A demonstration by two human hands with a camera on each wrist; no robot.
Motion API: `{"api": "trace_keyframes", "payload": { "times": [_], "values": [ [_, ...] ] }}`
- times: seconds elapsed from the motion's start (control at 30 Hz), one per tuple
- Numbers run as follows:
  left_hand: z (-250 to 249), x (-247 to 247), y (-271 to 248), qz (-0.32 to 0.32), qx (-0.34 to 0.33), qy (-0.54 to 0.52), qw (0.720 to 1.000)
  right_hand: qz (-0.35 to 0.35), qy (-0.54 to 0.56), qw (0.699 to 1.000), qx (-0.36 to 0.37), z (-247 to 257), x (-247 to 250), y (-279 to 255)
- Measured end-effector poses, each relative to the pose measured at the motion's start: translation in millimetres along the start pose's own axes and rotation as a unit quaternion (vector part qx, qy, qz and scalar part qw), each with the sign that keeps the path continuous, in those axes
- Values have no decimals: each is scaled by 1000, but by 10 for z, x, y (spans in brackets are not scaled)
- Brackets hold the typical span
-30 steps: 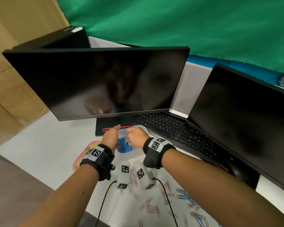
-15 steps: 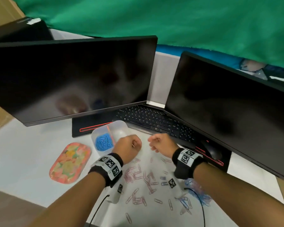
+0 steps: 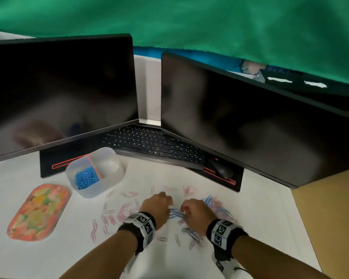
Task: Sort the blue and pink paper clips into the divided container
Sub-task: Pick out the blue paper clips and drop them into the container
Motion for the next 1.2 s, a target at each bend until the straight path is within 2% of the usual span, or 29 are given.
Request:
{"api": "trace_keyframes", "payload": {
  "times": [0.2,0.43,0.53,0.67,0.83,1.0,1.2],
  "values": [
    [-45,-78,-20,-17,5,59,998,-49,-21,998,31,38,-110,-22],
    [-76,-56,-30,-13,30,32,999,-27,3,999,37,-14,-137,43],
    [-46,-31,-36,-28,36,-9,999,-28,27,999,22,-90,-119,81],
    [31,11,-34,-57,55,-122,989,-47,74,996,6,-204,-54,124],
    [65,69,-27,-84,76,-230,966,-44,162,985,-31,-300,11,163],
    [60,78,-10,-65,120,-339,931,-19,258,964,-55,-306,63,162],
    [72,74,-8,-49,150,-495,854,-10,354,934,-50,-278,153,113]
  ]
}}
Point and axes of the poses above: each hand's wrist, its own y-axis towards the middle knuckle, its own x-axis out of the back of the hand, z = x × y, the point moved 2 cm from there along y, towards the middle knuckle, and after that the axes turned 5 degrees about -y, right-handed, at the moved point
